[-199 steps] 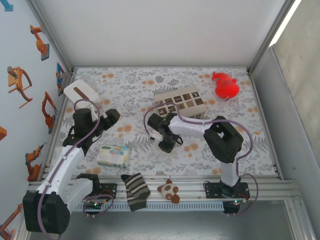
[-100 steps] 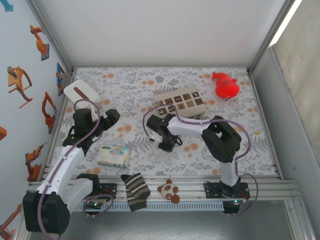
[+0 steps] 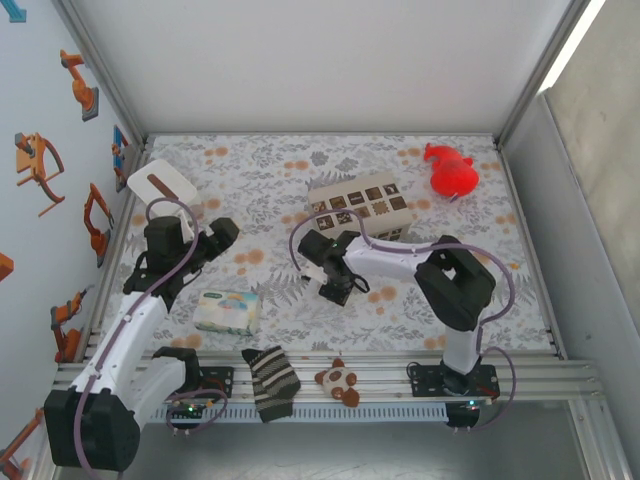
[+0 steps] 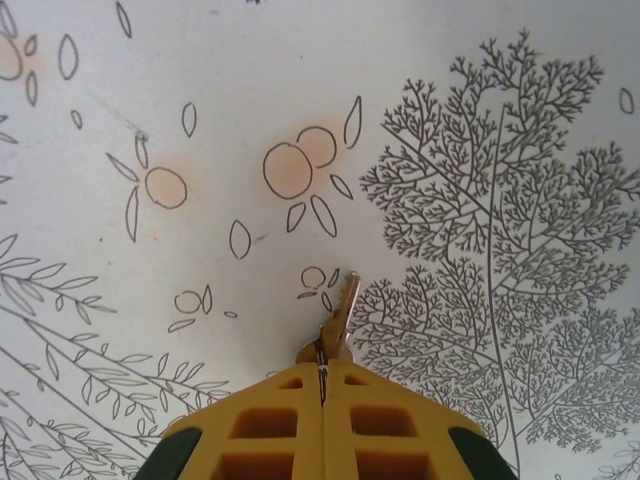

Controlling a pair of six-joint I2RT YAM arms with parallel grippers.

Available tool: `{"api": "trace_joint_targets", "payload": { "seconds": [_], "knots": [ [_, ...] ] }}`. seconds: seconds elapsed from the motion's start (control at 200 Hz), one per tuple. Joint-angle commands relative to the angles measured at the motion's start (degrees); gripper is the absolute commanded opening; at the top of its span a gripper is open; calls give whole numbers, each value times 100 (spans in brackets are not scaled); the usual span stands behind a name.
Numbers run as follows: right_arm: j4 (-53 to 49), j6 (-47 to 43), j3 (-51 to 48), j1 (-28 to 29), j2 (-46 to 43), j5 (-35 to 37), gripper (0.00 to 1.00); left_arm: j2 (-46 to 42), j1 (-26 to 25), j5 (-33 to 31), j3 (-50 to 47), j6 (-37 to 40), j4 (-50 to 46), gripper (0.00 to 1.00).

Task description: Unlock a padlock with a key

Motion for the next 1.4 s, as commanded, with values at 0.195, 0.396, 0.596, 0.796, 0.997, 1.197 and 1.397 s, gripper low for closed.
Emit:
{"api": "trace_joint_targets", "payload": {
  "seconds": [0.195,0.396,0.596,0.796,0.997,1.197,1.397],
  "knots": [
    [1152,-56,-600,-403,-1292,-318,0,-136,-45,817,241,-463,133,96],
    [2315,281,-975,-702,-2102,-722,0,-60,-137,1653,197,-1461,905,96],
    [3907,256,-1572,-713,-2833,-817,0,262,-673,2021,558,-1721,1533,93],
    [4216,-62,-1617,-714,-3147,-900,0,821,-1434,2075,1214,-1107,1384,79],
    [4085,-318,-1567,-636,-3364,-1035,0,1476,-1839,2075,1594,-817,1573,61],
    [3947,-448,-1556,-518,-3474,-994,0,2081,-2111,2199,1981,-656,1645,55],
    [3934,-527,-1561,-432,-3510,-909,0,2505,-2287,2328,2185,-653,1678,49]
  ]
}}
